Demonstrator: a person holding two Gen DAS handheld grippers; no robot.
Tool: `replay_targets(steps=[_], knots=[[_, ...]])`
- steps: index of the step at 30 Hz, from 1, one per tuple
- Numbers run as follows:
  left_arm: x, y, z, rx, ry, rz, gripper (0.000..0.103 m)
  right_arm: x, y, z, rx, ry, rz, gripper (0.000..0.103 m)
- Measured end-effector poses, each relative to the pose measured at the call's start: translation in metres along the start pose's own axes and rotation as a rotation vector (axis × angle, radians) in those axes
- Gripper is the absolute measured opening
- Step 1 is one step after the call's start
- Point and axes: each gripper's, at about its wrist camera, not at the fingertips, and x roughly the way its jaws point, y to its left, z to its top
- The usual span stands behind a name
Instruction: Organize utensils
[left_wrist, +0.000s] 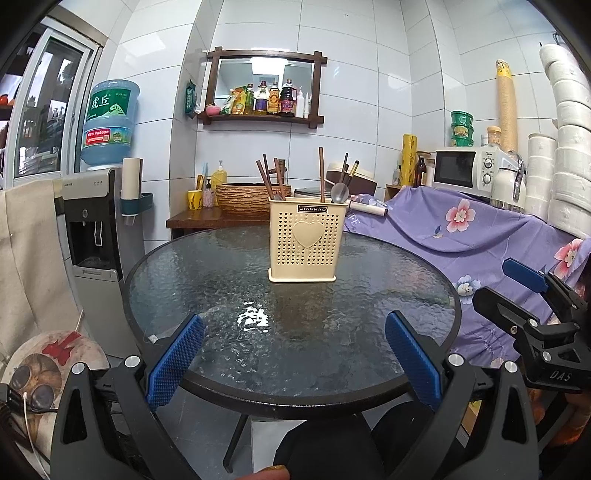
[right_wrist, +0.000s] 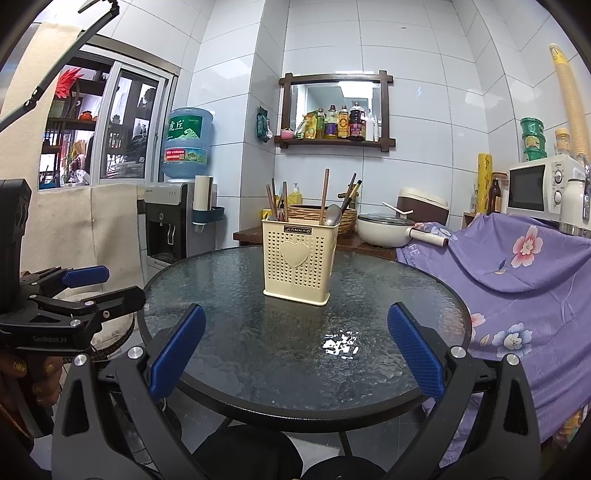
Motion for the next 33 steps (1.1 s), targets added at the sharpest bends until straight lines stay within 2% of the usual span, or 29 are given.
replay_targets(steps=[33], knots=[[0.0020, -0.0066, -0.0035, 0.007, 0.017, 0.002, 0.097, 0.0018, 0.0054, -0.0069, -0.003, 0.014, 0.003, 0.097]])
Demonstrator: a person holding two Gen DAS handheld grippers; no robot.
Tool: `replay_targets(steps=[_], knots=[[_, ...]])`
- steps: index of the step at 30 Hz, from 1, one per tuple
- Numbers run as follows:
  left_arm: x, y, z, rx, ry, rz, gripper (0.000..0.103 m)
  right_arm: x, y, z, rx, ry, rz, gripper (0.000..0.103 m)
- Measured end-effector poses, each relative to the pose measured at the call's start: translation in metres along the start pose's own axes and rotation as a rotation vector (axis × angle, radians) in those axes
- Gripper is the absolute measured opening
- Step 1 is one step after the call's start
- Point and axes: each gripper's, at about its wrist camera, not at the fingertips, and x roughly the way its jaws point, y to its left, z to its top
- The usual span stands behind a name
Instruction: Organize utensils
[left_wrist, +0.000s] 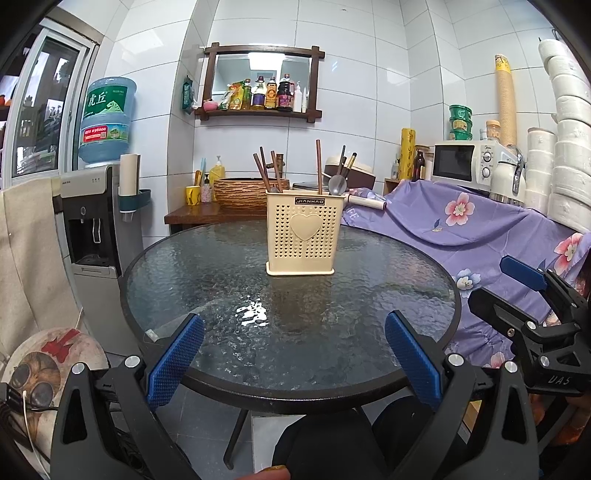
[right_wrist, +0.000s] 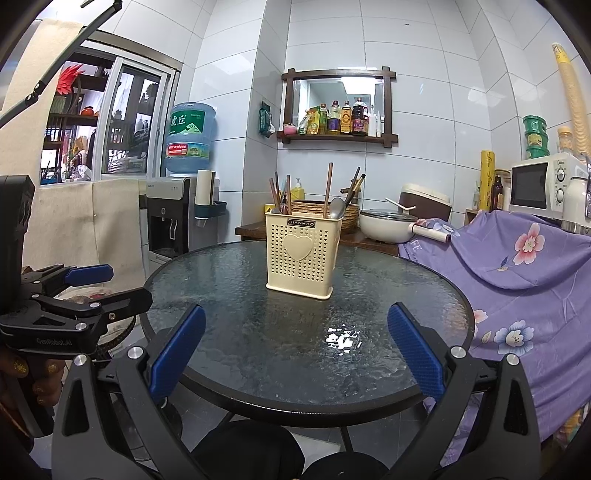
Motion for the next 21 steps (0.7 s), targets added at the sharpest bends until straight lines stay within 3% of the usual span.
replay_targets(steps=[21], knots=[[-0.0012, 0.0013, 0.0011, -0.002, -0.009, 0.004, 0.097, -0.0007, 0.0016, -0.0039, -0.001, 0.004, 0.006, 0.097]])
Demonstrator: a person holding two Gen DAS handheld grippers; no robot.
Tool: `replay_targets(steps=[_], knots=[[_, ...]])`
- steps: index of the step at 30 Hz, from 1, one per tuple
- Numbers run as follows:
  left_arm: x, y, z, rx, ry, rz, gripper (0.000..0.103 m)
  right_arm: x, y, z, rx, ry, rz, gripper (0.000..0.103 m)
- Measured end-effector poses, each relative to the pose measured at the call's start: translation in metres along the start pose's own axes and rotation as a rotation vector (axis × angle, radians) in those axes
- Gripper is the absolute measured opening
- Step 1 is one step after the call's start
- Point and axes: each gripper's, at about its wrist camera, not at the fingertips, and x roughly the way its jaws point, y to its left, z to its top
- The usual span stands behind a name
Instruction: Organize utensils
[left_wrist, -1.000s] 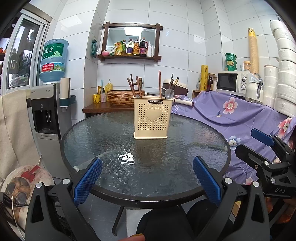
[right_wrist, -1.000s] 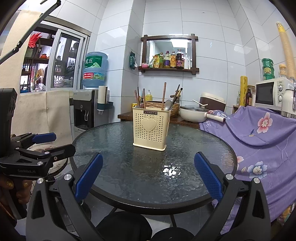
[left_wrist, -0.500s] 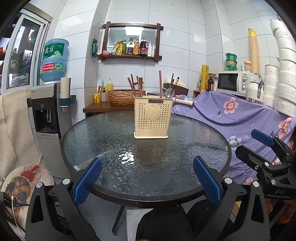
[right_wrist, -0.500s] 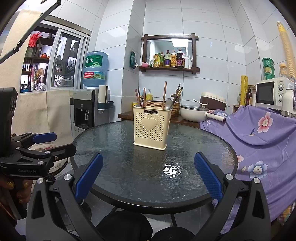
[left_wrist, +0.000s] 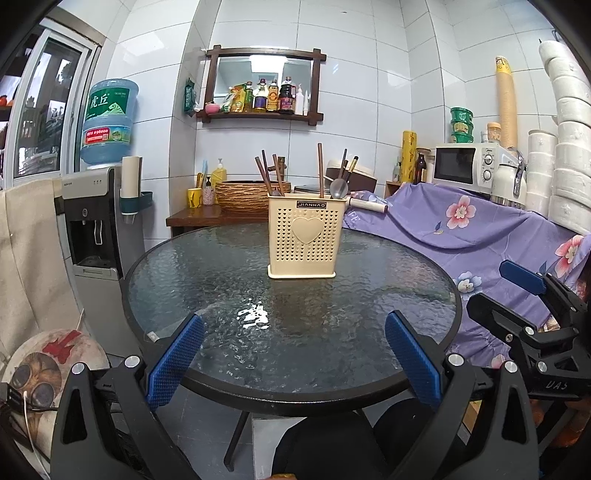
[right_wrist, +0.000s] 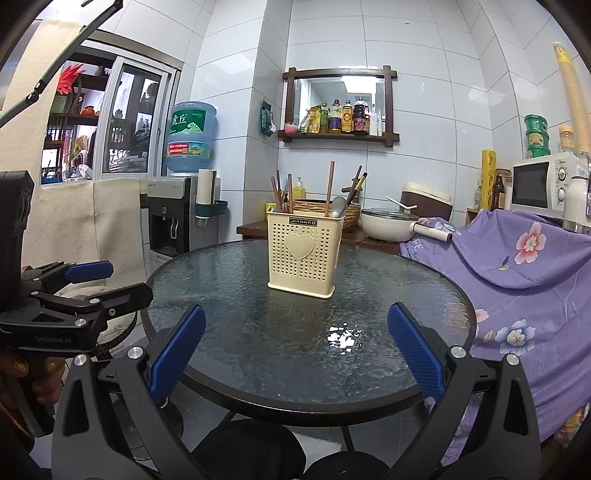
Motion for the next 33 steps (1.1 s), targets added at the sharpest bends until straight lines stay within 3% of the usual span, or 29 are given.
replay_targets(steps=[33], knots=[[0.0007, 0.0040, -0.0002, -0.004, 0.002, 0.002, 0.097, 0.0020, -0.0005, -0.0015, 0.001, 0.007, 0.001, 0.097]])
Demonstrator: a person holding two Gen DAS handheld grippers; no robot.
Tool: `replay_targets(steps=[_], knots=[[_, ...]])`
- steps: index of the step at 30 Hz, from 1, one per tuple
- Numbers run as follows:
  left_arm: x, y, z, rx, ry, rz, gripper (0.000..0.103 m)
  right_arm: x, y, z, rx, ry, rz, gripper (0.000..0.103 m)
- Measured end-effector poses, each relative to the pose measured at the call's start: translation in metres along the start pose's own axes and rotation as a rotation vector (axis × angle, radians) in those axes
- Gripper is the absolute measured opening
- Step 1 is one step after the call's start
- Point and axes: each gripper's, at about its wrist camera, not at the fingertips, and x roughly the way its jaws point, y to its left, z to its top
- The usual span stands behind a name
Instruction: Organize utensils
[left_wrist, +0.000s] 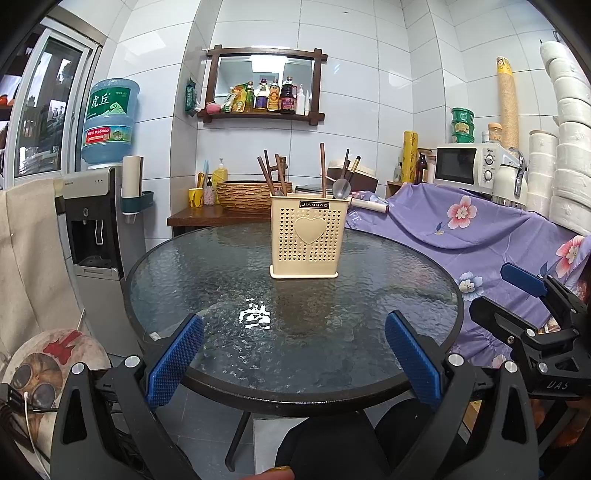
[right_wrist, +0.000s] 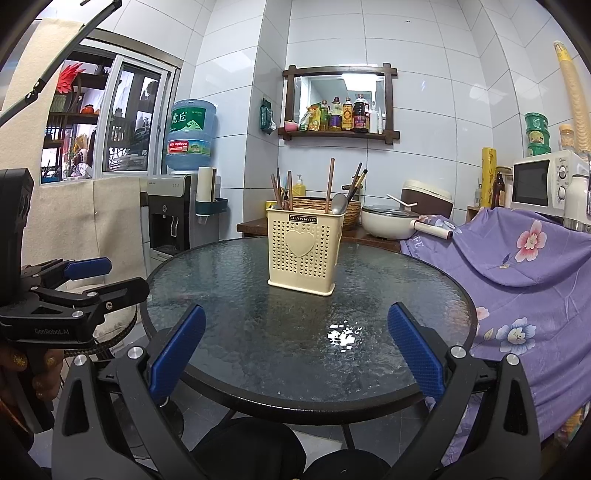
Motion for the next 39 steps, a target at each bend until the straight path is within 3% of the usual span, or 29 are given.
replay_targets(steps=[39], knots=[[0.0006, 0.0000, -0.0012, -0.001, -0.001, -0.008, 0.097, 0.0034, -0.0002, -0.0037, 0.002, 0.009, 0.001, 0.097]])
